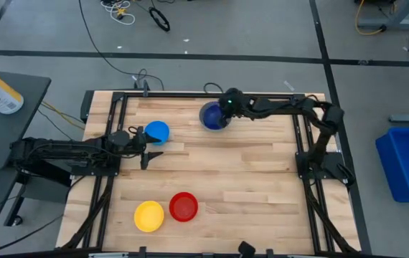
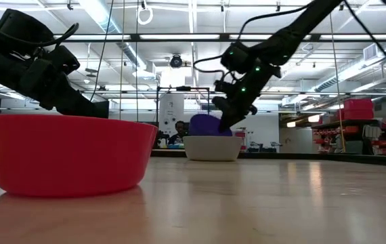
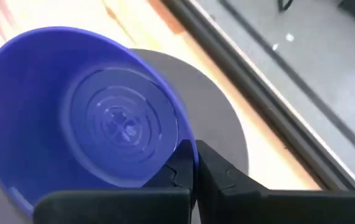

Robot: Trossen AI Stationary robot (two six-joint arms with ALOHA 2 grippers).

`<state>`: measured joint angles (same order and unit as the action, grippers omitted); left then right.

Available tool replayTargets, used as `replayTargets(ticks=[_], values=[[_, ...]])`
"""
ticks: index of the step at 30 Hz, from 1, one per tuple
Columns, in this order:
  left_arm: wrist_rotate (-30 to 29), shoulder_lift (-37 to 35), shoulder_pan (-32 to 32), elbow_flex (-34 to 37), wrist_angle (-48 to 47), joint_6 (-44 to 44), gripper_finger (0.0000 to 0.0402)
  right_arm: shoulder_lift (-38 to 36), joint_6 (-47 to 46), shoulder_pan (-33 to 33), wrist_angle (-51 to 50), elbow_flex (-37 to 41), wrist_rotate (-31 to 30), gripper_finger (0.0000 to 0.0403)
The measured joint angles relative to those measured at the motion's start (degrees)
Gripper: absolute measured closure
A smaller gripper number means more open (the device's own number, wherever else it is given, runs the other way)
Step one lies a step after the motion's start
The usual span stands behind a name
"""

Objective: Nest bowls inside each other
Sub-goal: Stack the dark blue bowl on the gray bowl, then stack the blue bowl on the dark blue bowl

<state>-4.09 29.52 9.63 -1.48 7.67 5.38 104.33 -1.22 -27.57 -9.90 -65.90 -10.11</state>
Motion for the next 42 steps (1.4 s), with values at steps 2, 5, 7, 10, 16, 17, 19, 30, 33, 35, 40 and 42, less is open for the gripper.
replayTargets(ticks=[2, 5, 7, 10, 16, 17, 19, 30, 33, 35, 40, 42], values=[[-0.01, 0.00, 0.00, 0.00, -0.01, 0.13, 0.0123, 2.41, -0.11, 0.00, -5.60, -4.41, 0.40, 0.0401], [-0.01, 0.00, -0.01, 0.00, -0.07, 0.16, 0.0123, 4.93, -0.08, -0.18, -13.09, -9.07, 2.35, 0.0401], [0.01, 0.00, 0.00, 0.00, -0.12, 0.19, 0.0123, 5.70, -0.06, -0.24, -15.54, -10.68, 2.76, 0.0401], [0.00, 0.00, -0.01, 0.00, -0.18, 0.36, 0.0123, 5.72, 1.05, -0.28, -15.99, -11.09, 2.98, 0.0382], [0.01, -0.02, -0.02, 0.00, -0.20, 0.89, 0.0123, 5.44, 3.18, -0.28, -15.07, -11.11, 4.54, 0.0291], [0.00, 0.00, 0.00, 0.00, -0.19, 0.90, 0.0123, 5.44, 3.06, -0.28, -14.58, -11.11, 4.08, 0.0276], [-0.07, 0.00, -0.02, 0.00, -0.17, 0.89, 0.0123, 5.42, 2.97, -0.28, -12.84, -11.11, 2.57, 0.0248], [-10.99, 0.57, 0.38, 0.00, 0.83, 1.74, 0.0123, 4.94, 10.05, 3.68, 0.84, -12.88, 0.89, 0.0180], [-12.87, 2.40, 2.02, 0.00, 0.40, 4.01, 0.0123, 4.80, 11.39, 5.31, -0.15, -15.51, 0.78, 0.0175], [-11.53, 4.31, 3.29, 0.00, 0.43, 5.38, 0.0123, 4.10, 11.85, 6.60, -0.65, -16.52, 0.70, 0.0173], [-10.00, 9.92, 4.83, 0.00, 0.99, 7.93, 0.0123, -2.50, 12.23, 11.09, 1.80, -16.97, 0.18, 0.0168], [-9.48, 12.09, 4.85, 0.02, 2.04, 8.26, 0.0123, -6.22, 12.63, 13.31, 1.45, -16.53, -2.30, 0.0167]])
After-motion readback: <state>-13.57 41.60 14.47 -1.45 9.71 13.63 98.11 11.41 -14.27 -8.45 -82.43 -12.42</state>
